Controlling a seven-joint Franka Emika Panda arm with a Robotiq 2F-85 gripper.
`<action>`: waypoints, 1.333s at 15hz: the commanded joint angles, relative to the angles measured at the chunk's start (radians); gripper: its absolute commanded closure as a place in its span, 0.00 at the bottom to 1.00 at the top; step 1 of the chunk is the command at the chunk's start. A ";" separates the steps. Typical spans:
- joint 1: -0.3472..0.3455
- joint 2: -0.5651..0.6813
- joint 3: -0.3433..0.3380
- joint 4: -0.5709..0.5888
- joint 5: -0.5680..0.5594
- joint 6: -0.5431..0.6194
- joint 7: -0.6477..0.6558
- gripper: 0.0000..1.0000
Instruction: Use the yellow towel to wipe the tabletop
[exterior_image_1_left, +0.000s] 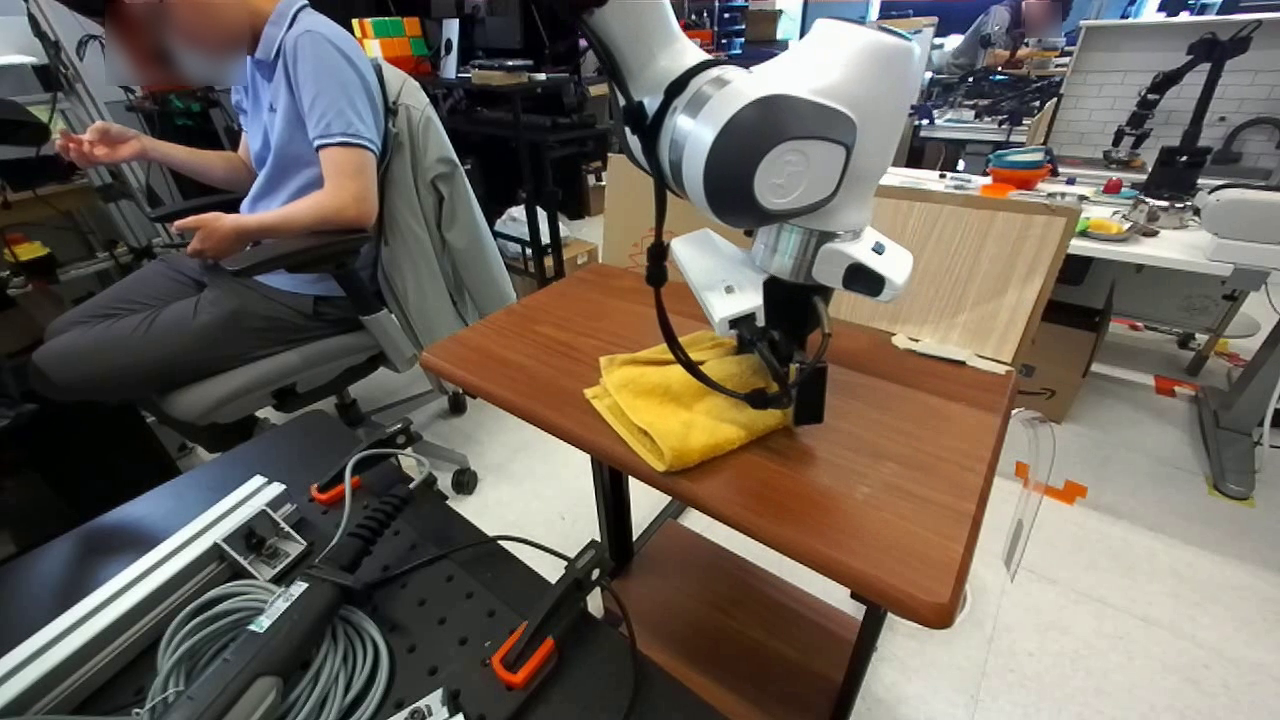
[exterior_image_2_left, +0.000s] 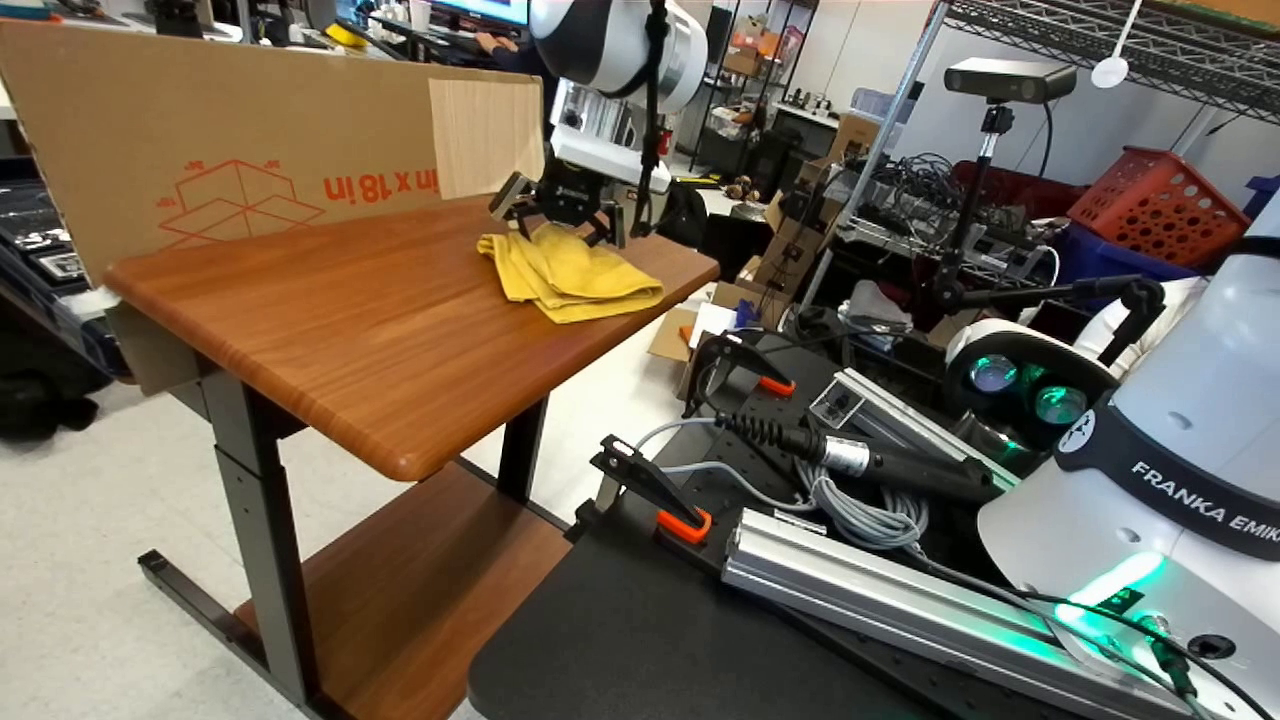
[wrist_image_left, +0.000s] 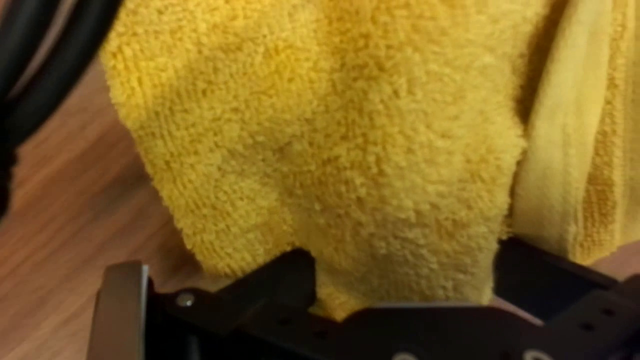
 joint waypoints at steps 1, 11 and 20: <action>-0.015 0.010 0.100 -0.143 0.081 0.146 -0.144 0.00; -0.036 -0.108 0.182 -0.254 0.075 0.291 -0.307 0.00; 0.025 -0.068 0.175 -0.243 0.073 0.313 -0.252 0.00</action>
